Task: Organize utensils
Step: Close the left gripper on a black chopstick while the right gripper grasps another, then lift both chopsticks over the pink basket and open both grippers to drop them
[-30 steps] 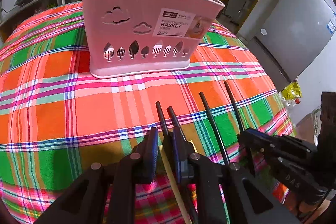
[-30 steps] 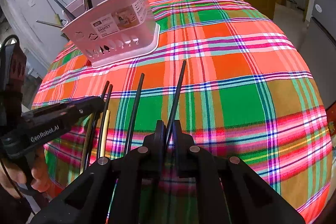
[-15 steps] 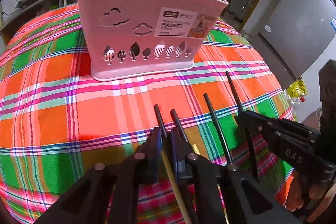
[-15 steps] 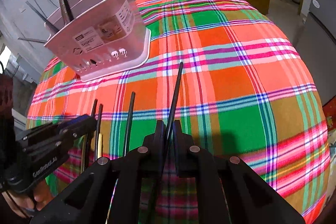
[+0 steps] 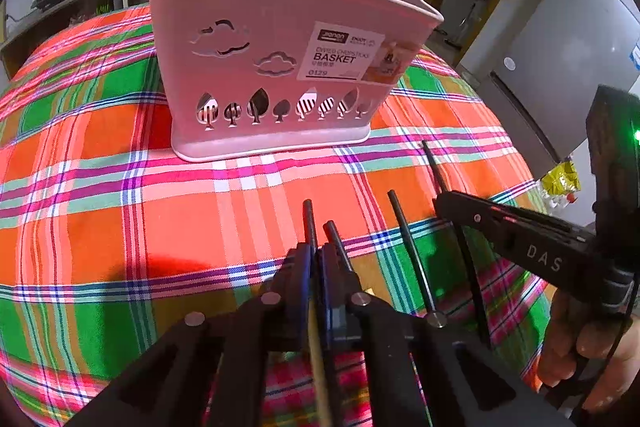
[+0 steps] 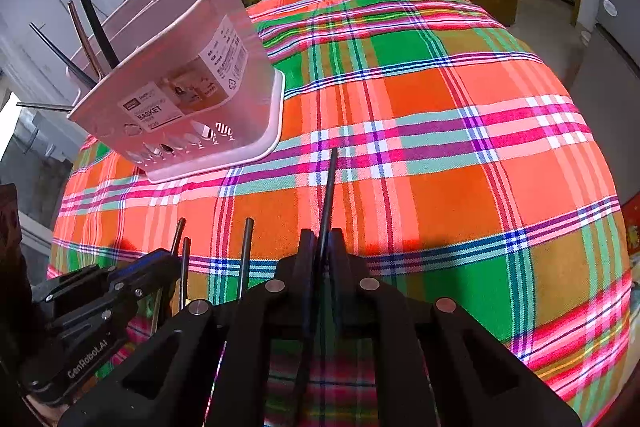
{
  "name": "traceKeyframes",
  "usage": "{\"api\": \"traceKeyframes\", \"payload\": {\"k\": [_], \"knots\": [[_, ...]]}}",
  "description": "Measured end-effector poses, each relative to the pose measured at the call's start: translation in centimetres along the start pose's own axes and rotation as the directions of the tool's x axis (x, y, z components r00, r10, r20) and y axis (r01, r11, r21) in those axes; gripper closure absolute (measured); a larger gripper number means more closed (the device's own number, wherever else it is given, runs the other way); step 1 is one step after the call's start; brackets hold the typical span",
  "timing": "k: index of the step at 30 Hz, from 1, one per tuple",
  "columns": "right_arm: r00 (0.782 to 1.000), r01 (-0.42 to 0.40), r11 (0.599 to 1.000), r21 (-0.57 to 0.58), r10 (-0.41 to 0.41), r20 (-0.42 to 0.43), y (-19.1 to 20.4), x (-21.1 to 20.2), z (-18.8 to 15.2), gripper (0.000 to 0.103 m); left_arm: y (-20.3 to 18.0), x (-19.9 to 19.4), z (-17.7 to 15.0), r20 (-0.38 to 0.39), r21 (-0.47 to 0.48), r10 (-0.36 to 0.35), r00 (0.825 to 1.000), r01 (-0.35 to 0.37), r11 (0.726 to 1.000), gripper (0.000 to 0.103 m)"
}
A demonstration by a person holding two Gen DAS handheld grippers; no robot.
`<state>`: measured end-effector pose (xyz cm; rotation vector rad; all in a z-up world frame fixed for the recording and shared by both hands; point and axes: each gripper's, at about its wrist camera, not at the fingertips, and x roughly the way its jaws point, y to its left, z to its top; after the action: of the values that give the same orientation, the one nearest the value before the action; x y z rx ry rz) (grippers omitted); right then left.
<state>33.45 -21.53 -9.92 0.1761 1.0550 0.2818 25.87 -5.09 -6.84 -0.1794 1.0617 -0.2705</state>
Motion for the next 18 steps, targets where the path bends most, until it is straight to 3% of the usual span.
{"api": "traceKeyframes", "payload": {"k": [8, 18], "knots": [[0.996, -0.056, 0.998, -0.004, 0.056, 0.072, 0.0, -3.4, -0.3, 0.098, -0.1, -3.7, 1.0, 0.063, -0.02, -0.059, 0.996, 0.06, 0.998, 0.099], [0.971, -0.103, 0.993, -0.053, 0.112, 0.21, 1.9, -10.6, 0.4, 0.098, -1.1, -12.1, 3.0, 0.202, 0.045, -0.096, 0.975, 0.089, 0.995, 0.099]]}}
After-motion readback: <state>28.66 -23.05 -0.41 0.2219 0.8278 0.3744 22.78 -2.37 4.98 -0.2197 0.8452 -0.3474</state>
